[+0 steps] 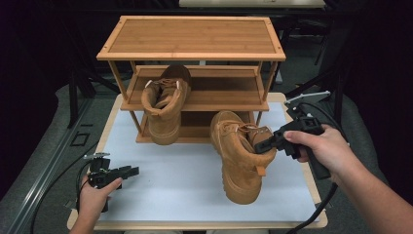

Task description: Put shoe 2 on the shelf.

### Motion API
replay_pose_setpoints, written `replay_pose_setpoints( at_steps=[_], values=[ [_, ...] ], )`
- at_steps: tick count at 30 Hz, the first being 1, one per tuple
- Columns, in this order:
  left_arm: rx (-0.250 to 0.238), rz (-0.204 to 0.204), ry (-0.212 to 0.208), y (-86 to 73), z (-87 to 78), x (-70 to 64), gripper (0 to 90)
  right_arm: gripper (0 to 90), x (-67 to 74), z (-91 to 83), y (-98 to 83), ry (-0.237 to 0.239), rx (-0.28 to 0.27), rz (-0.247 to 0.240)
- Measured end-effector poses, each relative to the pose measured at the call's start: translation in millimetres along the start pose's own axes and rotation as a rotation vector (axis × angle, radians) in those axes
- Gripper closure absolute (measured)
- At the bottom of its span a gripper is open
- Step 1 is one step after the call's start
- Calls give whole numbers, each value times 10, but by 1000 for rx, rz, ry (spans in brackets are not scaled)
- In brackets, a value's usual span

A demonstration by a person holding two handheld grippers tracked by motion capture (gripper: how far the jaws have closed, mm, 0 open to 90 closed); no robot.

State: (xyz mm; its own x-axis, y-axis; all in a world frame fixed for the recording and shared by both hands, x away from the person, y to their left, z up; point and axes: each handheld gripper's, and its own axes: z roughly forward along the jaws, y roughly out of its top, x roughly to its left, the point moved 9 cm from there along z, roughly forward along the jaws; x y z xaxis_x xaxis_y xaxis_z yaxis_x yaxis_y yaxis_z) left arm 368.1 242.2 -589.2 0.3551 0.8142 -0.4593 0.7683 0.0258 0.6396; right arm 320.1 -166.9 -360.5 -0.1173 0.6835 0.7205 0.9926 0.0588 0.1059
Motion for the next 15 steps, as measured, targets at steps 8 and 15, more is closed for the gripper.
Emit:
replay_pose_setpoints(
  at_steps=[8, 15],
  values=[
    [0, 1, -3, 2, -2, -11, 518, 789, 228, -185, 82, 30, -51, -37],
    [-4, -2, 0, 4, 1, 2, 518, 789, 274, -229, 269, 71, -90, -29]
  ],
)
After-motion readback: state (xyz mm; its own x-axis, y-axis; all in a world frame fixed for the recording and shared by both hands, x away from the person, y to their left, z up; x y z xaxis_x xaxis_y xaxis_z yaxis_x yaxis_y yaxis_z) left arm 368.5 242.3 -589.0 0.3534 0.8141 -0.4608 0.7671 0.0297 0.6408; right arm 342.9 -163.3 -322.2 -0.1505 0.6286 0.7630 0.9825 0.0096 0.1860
